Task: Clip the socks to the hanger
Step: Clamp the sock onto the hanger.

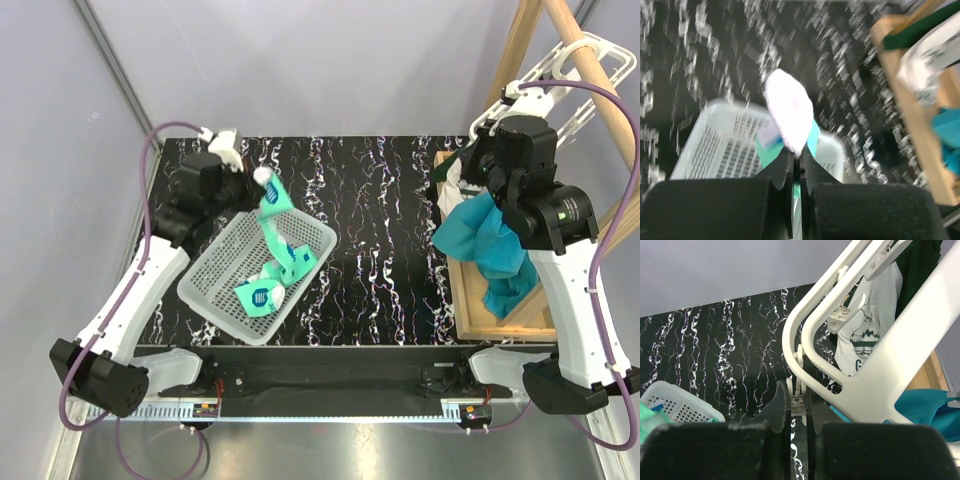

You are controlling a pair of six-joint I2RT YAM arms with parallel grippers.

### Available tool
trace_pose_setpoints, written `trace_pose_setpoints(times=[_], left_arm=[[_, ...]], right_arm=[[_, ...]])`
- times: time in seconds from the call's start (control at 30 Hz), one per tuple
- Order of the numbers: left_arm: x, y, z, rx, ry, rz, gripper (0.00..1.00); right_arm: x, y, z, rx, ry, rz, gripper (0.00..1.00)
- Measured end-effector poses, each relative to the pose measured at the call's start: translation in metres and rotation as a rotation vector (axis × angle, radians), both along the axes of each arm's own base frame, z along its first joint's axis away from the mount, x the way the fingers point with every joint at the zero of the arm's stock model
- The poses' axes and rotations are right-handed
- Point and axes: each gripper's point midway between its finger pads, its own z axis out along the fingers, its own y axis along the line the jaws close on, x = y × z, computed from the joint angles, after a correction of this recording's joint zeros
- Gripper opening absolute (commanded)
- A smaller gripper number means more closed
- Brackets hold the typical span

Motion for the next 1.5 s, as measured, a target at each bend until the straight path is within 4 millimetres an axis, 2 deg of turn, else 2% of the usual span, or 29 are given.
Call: trace_pose_setpoints(times=[0.07, 0.13, 0.17, 0.2, 0.23, 0.3, 0.37, 0.47, 0.53, 0.63, 0.7, 0.8, 0.87, 0.97, 1.03, 1.17, 1.3, 1.43, 1.47, 1.5], left_arm=[[-0.005, 0.013, -0.032, 0.044, 0.067, 0.059, 0.00], [-0.017, 0.035, -0.064, 0.088, 0.157, 0.172, 0.02], [-0.025, 0.048, -0.077, 0.105, 0.192, 0.245, 0.14], [-0.035, 0.062, -0.088, 0.112, 0.221, 0.316, 0.33], [-0.046, 0.075, -0.095, 0.122, 0.243, 0.379, 0.45], [-0.063, 0.093, -0.099, 0.123, 0.255, 0.469, 0.45], [-0.073, 0.106, -0.093, 0.111, 0.235, 0.532, 0.50], [-0.077, 0.112, -0.083, 0.109, 0.195, 0.562, 0.52], [-0.076, 0.103, -0.083, 0.131, 0.193, 0.519, 0.57], [-0.062, 0.069, -0.090, 0.180, 0.225, 0.365, 0.60], [-0.045, 0.043, -0.097, 0.232, 0.290, 0.243, 0.64], [-0.013, 0.007, -0.120, 0.286, 0.381, 0.096, 0.68], [-0.009, -0.006, -0.147, 0.314, 0.455, 0.017, 0.69], [-0.019, -0.013, -0.183, 0.353, 0.578, -0.056, 0.68], [-0.024, -0.016, -0.196, 0.355, 0.618, -0.084, 0.69], [-0.037, -0.020, -0.204, 0.337, 0.644, -0.122, 0.73], [-0.051, -0.030, -0.214, 0.315, 0.670, -0.159, 0.73], [-0.057, -0.034, -0.224, 0.313, 0.692, -0.158, 0.67], [-0.057, -0.034, -0.227, 0.312, 0.700, -0.154, 0.65], [-0.057, -0.034, -0.230, 0.312, 0.708, -0.151, 0.58]], right_arm=[[-0.001, 0.000, 0.001, 0.002, -0.003, 0.002, 0.00], [-0.001, 0.000, 0.001, 0.003, -0.003, 0.004, 0.00], [-0.001, 0.001, 0.001, 0.004, -0.003, 0.006, 0.00], [-0.001, 0.001, 0.001, 0.004, -0.004, 0.007, 0.00], [-0.001, 0.001, 0.001, 0.004, -0.003, 0.008, 0.00], [-0.001, 0.001, 0.001, 0.005, -0.004, 0.009, 0.00], [-0.001, 0.001, 0.001, 0.005, -0.003, 0.009, 0.00], [0.000, 0.002, -0.001, 0.004, -0.001, 0.009, 0.00], [0.000, 0.002, -0.001, 0.004, -0.001, 0.009, 0.00], [0.001, 0.002, -0.001, 0.004, 0.000, 0.009, 0.00], [0.001, 0.002, -0.002, 0.003, 0.001, 0.008, 0.00], [0.003, 0.002, -0.002, 0.002, 0.004, 0.007, 0.00], [0.004, 0.002, -0.003, 0.003, 0.004, 0.007, 0.00], [0.004, 0.002, -0.003, 0.003, 0.003, 0.007, 0.00], [0.004, 0.002, -0.003, 0.002, 0.004, 0.007, 0.00], [0.004, 0.002, -0.003, 0.002, 0.003, 0.006, 0.00], [0.004, 0.002, -0.003, 0.003, 0.003, 0.007, 0.00], [0.004, 0.002, -0.003, 0.003, 0.003, 0.007, 0.00], [0.004, 0.002, -0.003, 0.003, 0.003, 0.007, 0.00], [0.004, 0.002, -0.003, 0.002, 0.004, 0.007, 0.00]])
